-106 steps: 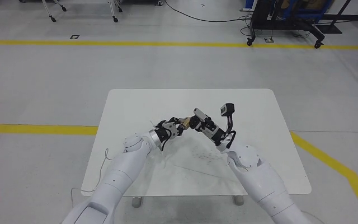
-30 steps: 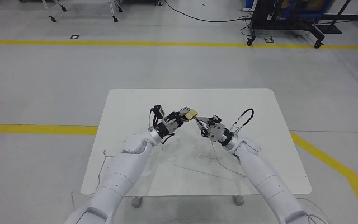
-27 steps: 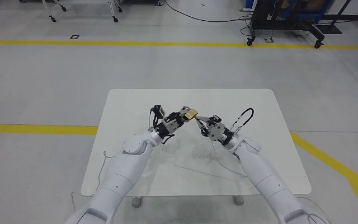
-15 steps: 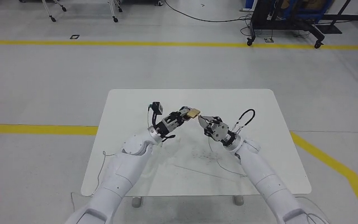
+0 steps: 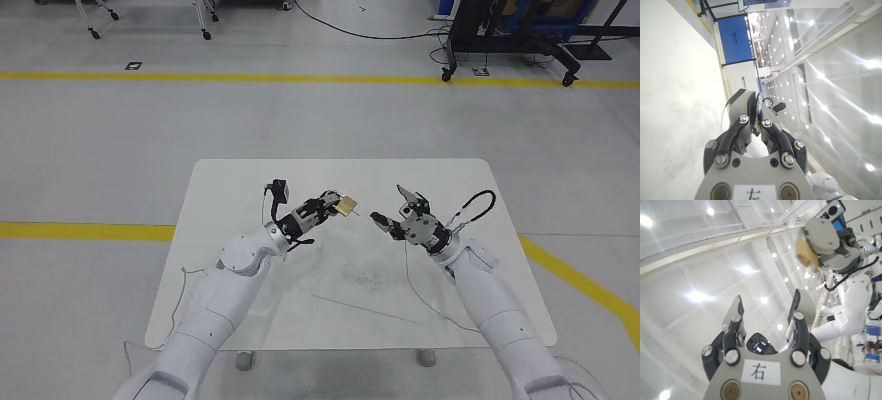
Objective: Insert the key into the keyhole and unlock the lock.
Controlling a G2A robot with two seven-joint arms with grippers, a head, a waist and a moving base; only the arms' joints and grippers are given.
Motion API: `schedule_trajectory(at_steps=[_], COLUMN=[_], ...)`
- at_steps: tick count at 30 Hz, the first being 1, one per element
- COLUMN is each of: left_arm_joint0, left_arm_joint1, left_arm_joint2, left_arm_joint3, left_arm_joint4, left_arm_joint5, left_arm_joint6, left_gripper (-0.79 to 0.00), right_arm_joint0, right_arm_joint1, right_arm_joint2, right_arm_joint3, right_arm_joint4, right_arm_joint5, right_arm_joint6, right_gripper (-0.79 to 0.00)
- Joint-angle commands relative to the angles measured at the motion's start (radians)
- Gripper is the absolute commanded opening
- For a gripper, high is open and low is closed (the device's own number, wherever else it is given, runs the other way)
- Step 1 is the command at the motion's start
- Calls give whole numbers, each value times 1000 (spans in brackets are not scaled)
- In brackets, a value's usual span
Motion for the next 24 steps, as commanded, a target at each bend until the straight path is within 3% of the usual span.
schedule_trajectory(at_steps=[1,5,10,19,20,21,22,24], left_arm_joint0=[-5,-6,-20,-69,-70,-70,-68,-63], left_arm_joint1=[4,8,6,-2,-2,-1,0,5], left_arm_joint2=[19,65,132,222,223,220,213,195], left_arm_joint3=[-22,-66,-78,-35,-37,-40,-43,-53], left_arm_joint4=[89,201,311,489,493,491,478,463], left_arm_joint5=[52,150,243,319,326,329,332,337], left_arm_joint6=[-11,-53,-122,-148,-150,-154,-159,-166], left_gripper=[-785,-785,-785,-785,-419,-117,0,0], right_arm_joint0=[-38,-125,-125,-125,-125,-125,-125,-125], right_arm_joint1=[29,72,72,72,72,72,72,72], right_arm_joint2=[121,312,312,312,312,312,312,312], right_arm_joint3=[-42,-137,-137,-137,-137,-137,-137,-137], right_arm_joint4=[-20,-58,-58,-58,-58,-58,-58,-58], right_arm_joint5=[-25,-63,-63,-63,-63,-63,-63,-63], right_arm_joint6=[-31,-124,-124,-124,-124,-124,-124,-124], right_gripper=[0,0,0,0,0,0,0,0])
